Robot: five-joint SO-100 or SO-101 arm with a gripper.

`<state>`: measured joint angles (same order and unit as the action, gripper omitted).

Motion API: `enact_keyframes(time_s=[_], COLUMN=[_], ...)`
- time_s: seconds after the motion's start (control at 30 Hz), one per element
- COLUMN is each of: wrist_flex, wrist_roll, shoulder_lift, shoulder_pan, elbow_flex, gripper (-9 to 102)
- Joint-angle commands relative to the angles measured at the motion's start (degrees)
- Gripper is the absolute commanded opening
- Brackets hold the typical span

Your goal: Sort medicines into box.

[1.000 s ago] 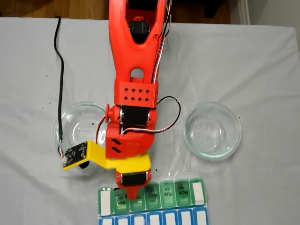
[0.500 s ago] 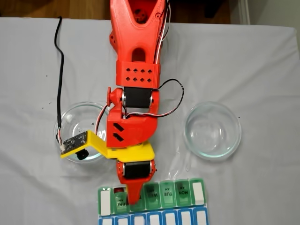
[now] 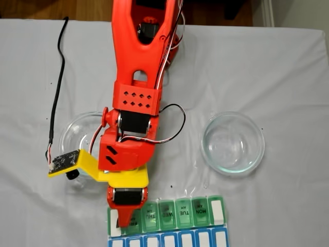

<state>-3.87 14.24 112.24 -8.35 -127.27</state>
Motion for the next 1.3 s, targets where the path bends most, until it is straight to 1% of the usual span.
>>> enact_keyframes(time_s=[0.0,0.1,0.37,0.63,0.8,1.27], wrist_flex=[-4.57,-7.12,-7.12,-10.37,-3.52,-6.33], wrist_roll=[2.9,4.57,4.92,6.33,5.98,5.89], shoulder_lift=[2.37,3.34,3.16,0.18,-0.09,-1.23], shoulder_pan=[0.26,1.41,1.76,2.02,2.29,2.46], elbow_flex=[5.1,3.87,2.29,3.52,0.18,0.79], gripper=[0,0,0,0,0,0])
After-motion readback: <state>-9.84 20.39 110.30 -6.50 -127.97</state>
